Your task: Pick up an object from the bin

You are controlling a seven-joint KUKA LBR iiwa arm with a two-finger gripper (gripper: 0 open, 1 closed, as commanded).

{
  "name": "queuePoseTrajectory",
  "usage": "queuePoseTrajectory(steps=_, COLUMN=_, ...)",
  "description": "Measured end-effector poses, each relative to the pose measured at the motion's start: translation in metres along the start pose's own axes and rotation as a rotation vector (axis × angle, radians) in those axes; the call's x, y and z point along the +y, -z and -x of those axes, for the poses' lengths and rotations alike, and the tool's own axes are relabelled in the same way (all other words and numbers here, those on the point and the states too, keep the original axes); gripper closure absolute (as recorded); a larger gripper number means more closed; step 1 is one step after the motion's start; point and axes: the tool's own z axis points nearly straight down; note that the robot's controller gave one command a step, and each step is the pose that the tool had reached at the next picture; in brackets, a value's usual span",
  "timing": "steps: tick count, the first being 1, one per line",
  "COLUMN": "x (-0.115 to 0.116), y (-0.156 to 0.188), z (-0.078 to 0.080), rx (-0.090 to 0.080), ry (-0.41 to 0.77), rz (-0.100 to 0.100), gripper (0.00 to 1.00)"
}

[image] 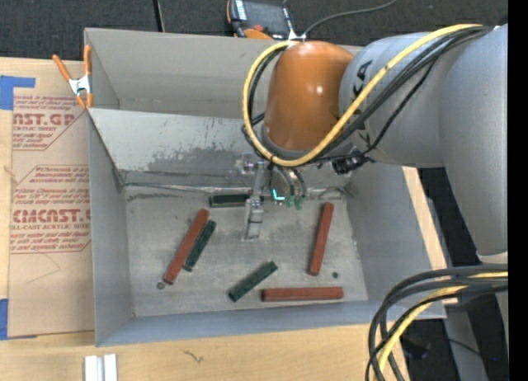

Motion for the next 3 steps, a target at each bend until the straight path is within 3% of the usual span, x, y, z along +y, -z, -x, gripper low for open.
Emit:
queuePoseTrajectory(steps=1, x=0.01, y=-0.09, z=-0.071, rx=-0.009, ry=0.431, rz=-0.001, gripper=0.0)
queuePoseTrajectory(steps=2, x=-0.066, y=-0.083, z=-0.094, rx=-0.007, ry=0.314, rz=-0.003, gripper=0.0)
queuePoseTrajectory(steps=3, x=-0.063, y=-0.083, z=-0.094, rx=-0.005, ry=0.319, rz=0.0, gripper=1.0)
